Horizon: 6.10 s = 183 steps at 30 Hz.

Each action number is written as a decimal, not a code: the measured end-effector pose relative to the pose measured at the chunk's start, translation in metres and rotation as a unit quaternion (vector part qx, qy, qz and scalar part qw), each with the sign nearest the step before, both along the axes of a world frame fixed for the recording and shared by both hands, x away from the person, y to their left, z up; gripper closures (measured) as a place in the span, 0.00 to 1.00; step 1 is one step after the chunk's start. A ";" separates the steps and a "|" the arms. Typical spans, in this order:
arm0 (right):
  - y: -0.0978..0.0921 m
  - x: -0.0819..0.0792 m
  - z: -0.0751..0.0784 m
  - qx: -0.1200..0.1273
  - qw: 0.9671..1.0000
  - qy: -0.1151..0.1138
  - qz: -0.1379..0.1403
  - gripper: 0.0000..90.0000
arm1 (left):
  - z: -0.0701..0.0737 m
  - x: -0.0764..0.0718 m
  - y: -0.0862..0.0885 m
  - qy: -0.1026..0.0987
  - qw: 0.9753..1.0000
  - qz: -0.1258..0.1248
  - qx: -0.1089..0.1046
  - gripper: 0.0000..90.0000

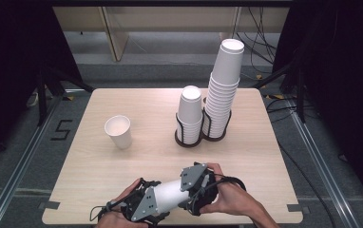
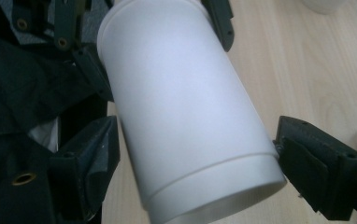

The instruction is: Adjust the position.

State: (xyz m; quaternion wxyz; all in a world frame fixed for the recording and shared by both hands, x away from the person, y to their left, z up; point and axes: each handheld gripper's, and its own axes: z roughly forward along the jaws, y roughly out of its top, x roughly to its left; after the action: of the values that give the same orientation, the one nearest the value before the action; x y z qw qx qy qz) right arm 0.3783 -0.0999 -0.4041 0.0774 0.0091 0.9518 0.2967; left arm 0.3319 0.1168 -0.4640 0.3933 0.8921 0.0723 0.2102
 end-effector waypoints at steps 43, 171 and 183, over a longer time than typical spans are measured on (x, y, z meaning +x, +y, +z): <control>-0.007 0.006 -0.010 0.030 0.997 0.018 0.073 0.26 | -0.003 0.014 0.025 0.047 0.970 -0.044 -0.233 0.06; -0.006 0.019 -0.056 0.137 0.986 0.072 -0.068 0.22 | 0.006 0.022 0.039 0.035 0.937 0.171 -0.303 0.14; -0.037 0.023 -0.056 0.135 0.982 0.053 -0.117 0.25 | 0.002 0.042 0.066 0.017 0.934 0.262 -0.242 0.14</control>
State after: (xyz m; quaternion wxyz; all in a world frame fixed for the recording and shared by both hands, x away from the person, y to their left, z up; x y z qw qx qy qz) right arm 0.4010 -0.1364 -0.4597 0.0589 0.1467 0.8980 0.4107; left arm 0.3735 0.1830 -0.4616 0.5270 0.7228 0.3587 0.2667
